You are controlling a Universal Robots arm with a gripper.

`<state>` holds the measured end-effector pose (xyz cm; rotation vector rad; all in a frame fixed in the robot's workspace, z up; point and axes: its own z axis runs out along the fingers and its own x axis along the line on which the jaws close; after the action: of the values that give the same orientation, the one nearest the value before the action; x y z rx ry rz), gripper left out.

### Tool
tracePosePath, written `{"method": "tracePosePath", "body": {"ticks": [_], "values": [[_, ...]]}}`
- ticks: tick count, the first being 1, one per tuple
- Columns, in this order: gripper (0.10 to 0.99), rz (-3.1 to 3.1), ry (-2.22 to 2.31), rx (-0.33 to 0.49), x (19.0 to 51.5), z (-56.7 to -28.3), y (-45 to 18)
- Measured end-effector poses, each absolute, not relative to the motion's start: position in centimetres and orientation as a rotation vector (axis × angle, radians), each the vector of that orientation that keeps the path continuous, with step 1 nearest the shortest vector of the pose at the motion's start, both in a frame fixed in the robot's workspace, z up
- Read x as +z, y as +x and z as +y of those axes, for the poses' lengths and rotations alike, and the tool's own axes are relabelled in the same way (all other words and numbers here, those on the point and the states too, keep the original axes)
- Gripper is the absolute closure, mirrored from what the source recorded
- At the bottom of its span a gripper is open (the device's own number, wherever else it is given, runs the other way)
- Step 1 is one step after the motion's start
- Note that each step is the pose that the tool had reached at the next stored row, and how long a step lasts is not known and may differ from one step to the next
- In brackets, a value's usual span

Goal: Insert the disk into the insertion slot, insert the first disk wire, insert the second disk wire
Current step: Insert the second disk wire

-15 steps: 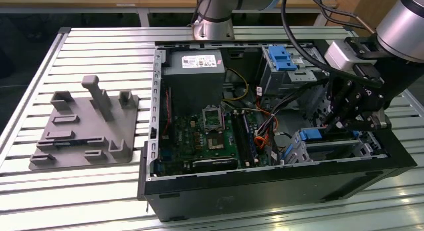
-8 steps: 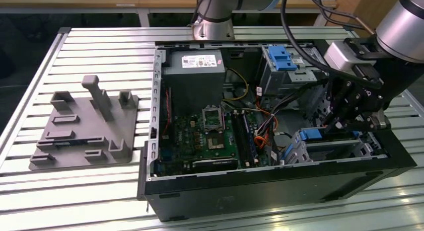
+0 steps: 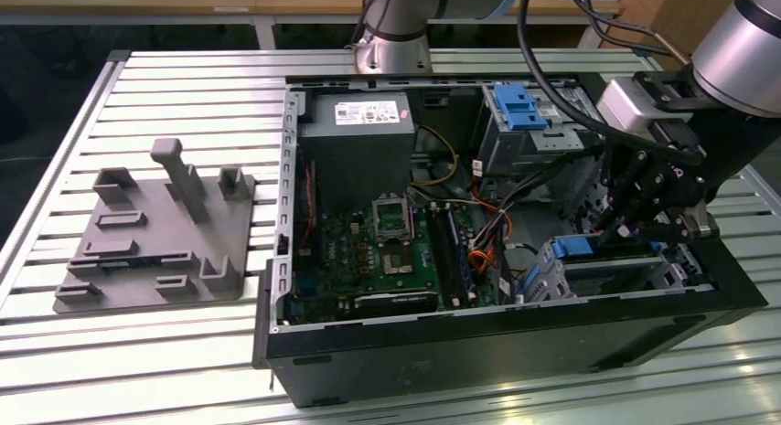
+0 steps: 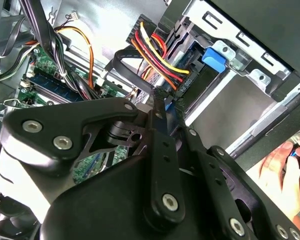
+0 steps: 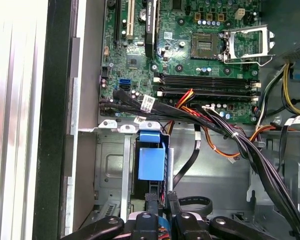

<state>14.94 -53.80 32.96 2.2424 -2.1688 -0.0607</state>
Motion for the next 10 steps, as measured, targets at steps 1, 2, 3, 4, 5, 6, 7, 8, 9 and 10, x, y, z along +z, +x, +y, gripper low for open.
{"method": "tracePosePath", "body": {"ticks": [1, 2, 3, 4, 5, 6, 7, 8, 9, 10], "values": [[0.890, -2.167, 2.244, -0.061, 32.95, -53.80, 14.97], [0.890, -2.166, 2.245, -0.061, 32.94, -53.79, 15.00], [0.890, -2.165, 2.246, -0.061, 32.94, -53.79, 15.02], [0.890, -2.164, 2.247, -0.061, 32.93, -53.79, 15.04], [0.890, -2.163, 2.248, -0.061, 32.92, -53.80, 15.05], [0.890, -2.161, 2.249, -0.060, 32.91, -53.80, 15.06], [0.890, -2.160, 2.251, -0.060, 32.89, -53.81, 15.06], [0.890, -2.158, 2.252, -0.061, 32.86, -53.81, 15.07], [0.890, -2.157, 2.254, -0.061, 32.83, -53.82, 15.07], [0.890, -2.155, 2.255, -0.061, 32.80, -53.83, 15.07]]}}
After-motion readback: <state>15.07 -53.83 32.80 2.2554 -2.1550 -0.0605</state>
